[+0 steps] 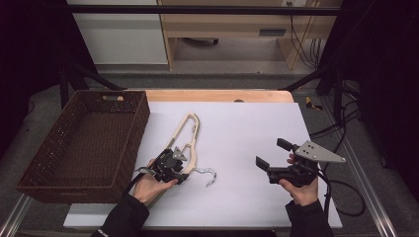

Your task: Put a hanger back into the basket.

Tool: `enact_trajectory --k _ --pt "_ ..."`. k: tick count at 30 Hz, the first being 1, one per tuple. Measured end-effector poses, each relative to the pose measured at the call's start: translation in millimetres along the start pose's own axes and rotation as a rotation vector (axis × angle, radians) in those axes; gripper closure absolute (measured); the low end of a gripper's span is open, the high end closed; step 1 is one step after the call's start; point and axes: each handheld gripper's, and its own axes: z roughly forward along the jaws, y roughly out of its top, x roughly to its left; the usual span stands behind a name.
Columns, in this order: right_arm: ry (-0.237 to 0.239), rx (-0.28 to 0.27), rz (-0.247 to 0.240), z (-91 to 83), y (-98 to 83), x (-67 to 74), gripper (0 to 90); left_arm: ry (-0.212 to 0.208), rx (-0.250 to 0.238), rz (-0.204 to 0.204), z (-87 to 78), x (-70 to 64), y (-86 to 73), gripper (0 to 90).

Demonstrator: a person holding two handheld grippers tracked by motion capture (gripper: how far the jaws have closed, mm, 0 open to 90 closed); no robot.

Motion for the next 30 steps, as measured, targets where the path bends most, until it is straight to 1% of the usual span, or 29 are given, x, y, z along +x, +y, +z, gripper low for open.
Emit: enact_trajectory --k 1,6,11,16,17,20,22,25,30 --pt "0.0 0.001 -0.004 0.2 -0.1 -0.3 4.0 0.001 0.002 -0.005 0.2 -0.5 0.0 61.5" --pt "0.001 0.005 -0.006 1.2 -0.3 0.6 4.0 0.009 0.021 -0.002 3.2 -0.4 0.1 65.5" --pt "0.003 0.004 -0.007 1.0 -0.4 0.2 4.0 -0.002 0.026 -0.012 3.3 -1.1 0.3 71.2" --pt "0.004 0.004 -0.003 0.4 -0.1 0.3 4.0 -0.002 0.025 -0.016 0.7 -1.1 0.2 72.2" --pt "0.002 0.003 -0.003 0.4 -0.1 0.1 4.0 -0.011 0.017 -0.023 -2.1 -0.5 0.1 72.2" --pt "0.002 0.003 -0.001 -0.1 0.0 0.1 4.0 -0.015 0.005 -0.031 -5.7 -0.4 0.4 72.2" --pt "0.002 0.001 0.0 -0.1 0.0 0.3 4.0 -0.014 0.009 -0.03 -6.7 -0.6 0.4 72.3" --pt "0.002 0.001 -0.001 -0.4 0.1 0.3 4.1 -0.009 0.007 -0.028 -7.6 -1.7 0.4 72.5" --pt "0.003 -0.002 -0.002 -0.4 0.2 0.3 4.1 0.008 0.02 -0.02 -6.9 -3.9 -0.1 72.6"
